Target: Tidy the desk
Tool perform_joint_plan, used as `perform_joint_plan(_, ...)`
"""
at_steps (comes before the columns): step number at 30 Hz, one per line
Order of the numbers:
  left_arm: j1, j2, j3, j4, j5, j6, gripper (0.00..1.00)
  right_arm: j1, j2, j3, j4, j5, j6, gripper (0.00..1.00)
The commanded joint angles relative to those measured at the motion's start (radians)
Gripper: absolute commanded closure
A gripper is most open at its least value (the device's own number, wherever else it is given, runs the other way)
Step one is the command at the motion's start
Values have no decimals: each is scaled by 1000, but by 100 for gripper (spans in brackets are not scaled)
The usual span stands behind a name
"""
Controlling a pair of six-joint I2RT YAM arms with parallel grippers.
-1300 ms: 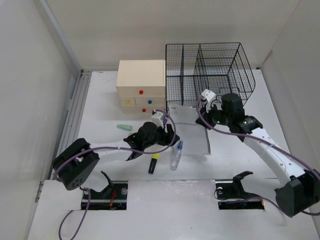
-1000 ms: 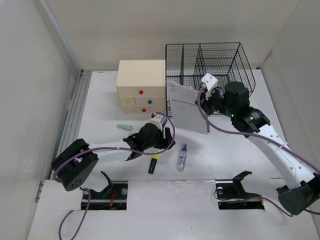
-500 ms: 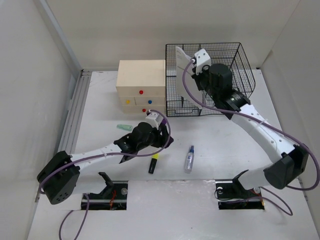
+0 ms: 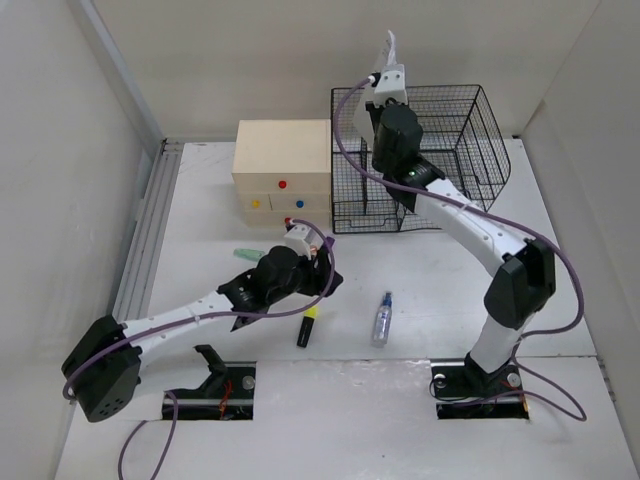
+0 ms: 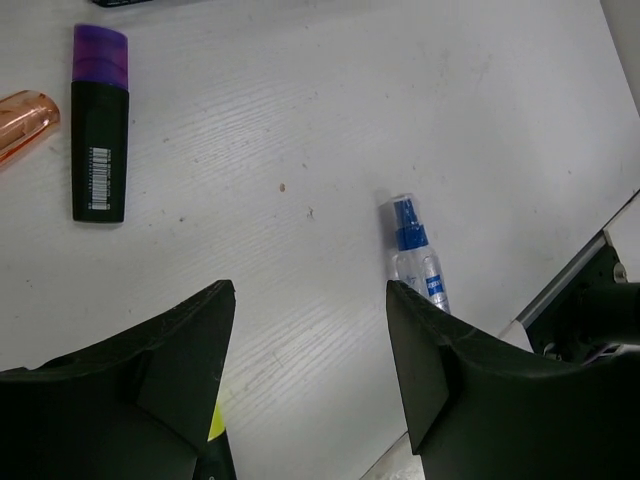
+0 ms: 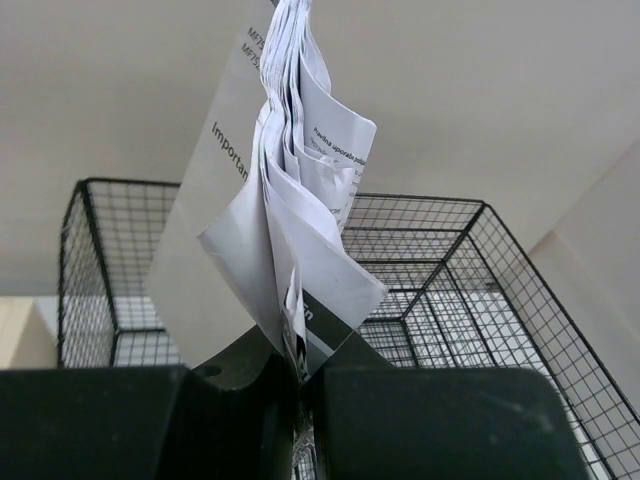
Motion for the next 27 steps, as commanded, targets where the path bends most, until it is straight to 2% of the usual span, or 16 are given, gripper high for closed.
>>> perform_joint_plan(1,-6,-41,28,-14,-24,-12,41,9,25,98,201,182,-50,100)
perform_joint_plan(11,-15,-82,28,-43,-43,-22,41,9,45,98,408,210,-157,100)
perform_joint_plan(16,-15,-82,28,-43,-43,-22,41,27,15,98,408,219,-166,100)
perform_joint_plan(27,-15,-93,17,-13,-34,-22,41,40,25,-25,408,237,-119,100)
